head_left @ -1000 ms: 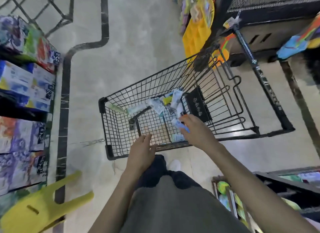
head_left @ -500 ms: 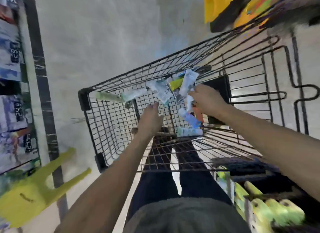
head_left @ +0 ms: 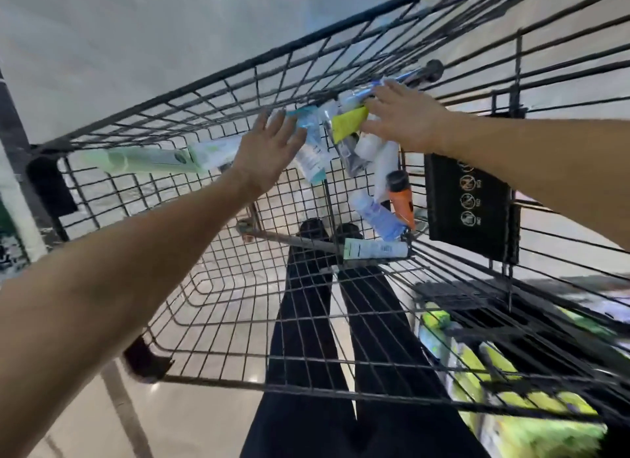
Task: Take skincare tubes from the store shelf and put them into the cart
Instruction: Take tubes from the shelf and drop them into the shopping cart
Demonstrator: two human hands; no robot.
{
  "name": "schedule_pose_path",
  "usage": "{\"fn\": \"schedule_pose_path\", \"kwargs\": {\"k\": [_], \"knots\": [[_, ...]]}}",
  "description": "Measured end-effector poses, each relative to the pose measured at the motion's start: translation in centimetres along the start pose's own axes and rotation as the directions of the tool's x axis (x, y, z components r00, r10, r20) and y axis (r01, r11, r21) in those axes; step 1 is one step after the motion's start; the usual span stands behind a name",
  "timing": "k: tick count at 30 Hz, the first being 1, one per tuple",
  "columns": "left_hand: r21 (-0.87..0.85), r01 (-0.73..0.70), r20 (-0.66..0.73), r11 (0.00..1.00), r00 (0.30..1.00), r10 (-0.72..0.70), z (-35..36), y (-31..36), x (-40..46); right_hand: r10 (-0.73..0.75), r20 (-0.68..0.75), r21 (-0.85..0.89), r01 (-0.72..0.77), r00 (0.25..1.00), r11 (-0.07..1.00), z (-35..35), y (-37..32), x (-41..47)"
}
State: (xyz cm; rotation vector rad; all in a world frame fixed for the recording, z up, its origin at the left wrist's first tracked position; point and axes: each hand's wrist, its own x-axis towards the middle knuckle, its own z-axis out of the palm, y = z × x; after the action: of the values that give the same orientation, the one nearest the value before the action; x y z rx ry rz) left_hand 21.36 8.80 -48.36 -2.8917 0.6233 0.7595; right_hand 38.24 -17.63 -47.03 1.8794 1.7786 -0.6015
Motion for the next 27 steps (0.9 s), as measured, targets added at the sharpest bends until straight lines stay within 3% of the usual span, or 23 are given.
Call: {"fn": "schedule_pose_path", "kwargs": {"k": [7,10,14,17,19,21,24,25,27], "knots": [[0.055,-0.072,-0.113,0.996,0.991,0.078,1.5,-0.5,0.6,-0.004,-0.079,-0.032,0.001,0.997,0.999,1.1,0.0,0.7],[0.040,-0.136,-0.100,0.990,0.985,0.139,0.5,-0.9,2.1,-0.003,-0.077,0.024,0.005,0.997,1.000,0.6,0.1,0.6],[-0.040,-0.157,-0.111,0.987,0.982,0.151,-0.1,-1.2,2.7,0.027,-0.138,0.197,0.001,0.990,0.980,-0.1,0.1,0.2],[-0.216,-0.101,-0.065,0.971,0.994,0.089,-1.3,-0.9,2.0,0.082,-0.126,0.459,-0.015,0.989,0.889,-1.9,-0.3,-0.9],[-0.401,0.008,0.011,0.916,1.000,-0.004,-2.5,-0.5,0.8,0.144,-0.026,0.644,-0.094,0.989,0.759,-3.6,-0.9,-2.1],[-0.616,0.145,0.110,0.774,0.989,-0.098,-3.6,0.2,-0.7,0.209,0.092,0.808,-0.196,0.974,0.556,-5.2,-2.0,-3.8],[-0.831,0.351,0.275,0.432,0.933,-0.231,-6.7,1.7,-3.7,0.244,0.288,0.955,-0.295,0.926,-0.009,-7.2,-4.4,-7.1],[-0.875,0.402,0.332,0.270,0.904,-0.268,-8.3,2.4,-4.8,0.246,0.330,0.936,-0.282,0.911,-0.211,-7.8,-5.3,-8.2],[-0.908,0.417,0.413,-0.046,0.870,-0.271,-11.4,4.0,-7.2,0.265,0.379,0.833,-0.202,0.887,-0.515,-9.7,-7.3,-10.3]]}}
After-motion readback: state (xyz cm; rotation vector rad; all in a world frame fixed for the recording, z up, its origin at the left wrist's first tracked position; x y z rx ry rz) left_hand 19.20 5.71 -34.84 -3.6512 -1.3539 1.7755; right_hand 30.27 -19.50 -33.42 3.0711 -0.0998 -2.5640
